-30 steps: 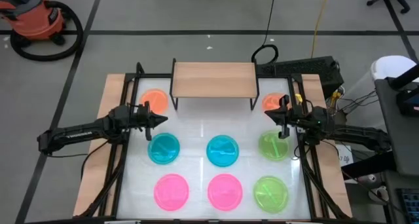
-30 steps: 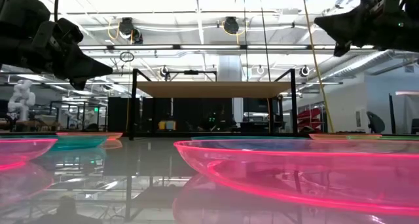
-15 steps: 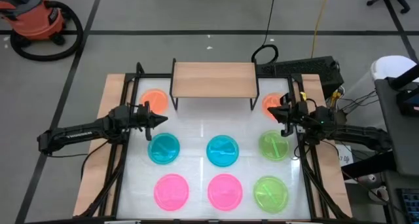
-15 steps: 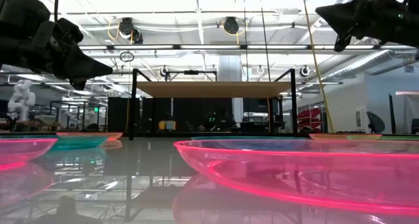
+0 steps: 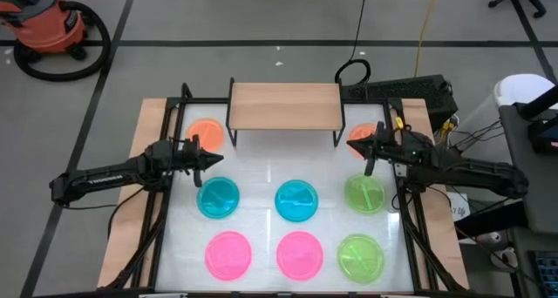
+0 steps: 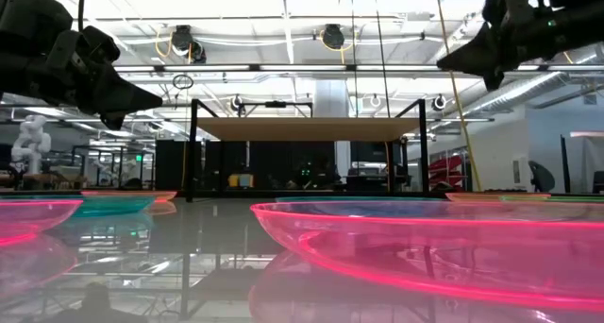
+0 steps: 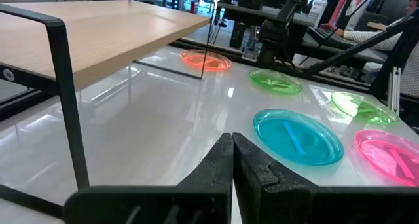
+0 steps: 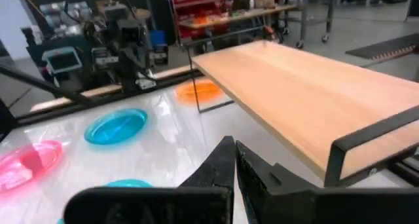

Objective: Place and stack plates onto a shelf
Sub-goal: Put the top green transparent plate on the shelf

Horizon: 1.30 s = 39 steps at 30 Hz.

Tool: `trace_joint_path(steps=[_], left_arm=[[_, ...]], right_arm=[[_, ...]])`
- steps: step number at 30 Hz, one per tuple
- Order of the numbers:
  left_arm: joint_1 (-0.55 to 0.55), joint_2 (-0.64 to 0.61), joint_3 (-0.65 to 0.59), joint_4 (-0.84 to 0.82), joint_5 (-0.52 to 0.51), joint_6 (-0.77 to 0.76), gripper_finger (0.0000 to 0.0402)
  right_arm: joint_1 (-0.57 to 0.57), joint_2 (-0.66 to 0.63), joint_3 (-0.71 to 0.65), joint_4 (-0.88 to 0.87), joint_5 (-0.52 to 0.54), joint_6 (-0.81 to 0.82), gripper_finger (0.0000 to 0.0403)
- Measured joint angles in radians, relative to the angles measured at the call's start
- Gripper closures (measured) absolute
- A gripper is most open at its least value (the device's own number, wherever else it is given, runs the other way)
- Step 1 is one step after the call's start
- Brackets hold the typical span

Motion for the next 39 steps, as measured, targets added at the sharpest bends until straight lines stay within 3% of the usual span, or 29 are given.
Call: trace_joint_path(steps=[3,15,27,39], left_arm=[[0.0,0.0,0.0,0.0,0.0,0.0,0.0398],[0.0,0.0,0.0,0.0,0.0,0.0,0.0398],[0.0,0.0,0.0,0.0,0.0,0.0,0.0398],[0.0,0.0,0.0,0.0,0.0,0.0,0.0398]], right_arm=[[0.006,0.042,0.054,-0.031,0.003,-0.002,0.0403],[0.153,0.258,0.323,-0.288,0.201,-0.04,0.0403],[0.184,0.345,0.337,-0.454,0.199,0.052,0.0403],[0.288,0.459,0.502,-0.616,0.229,0.136,0.0403]])
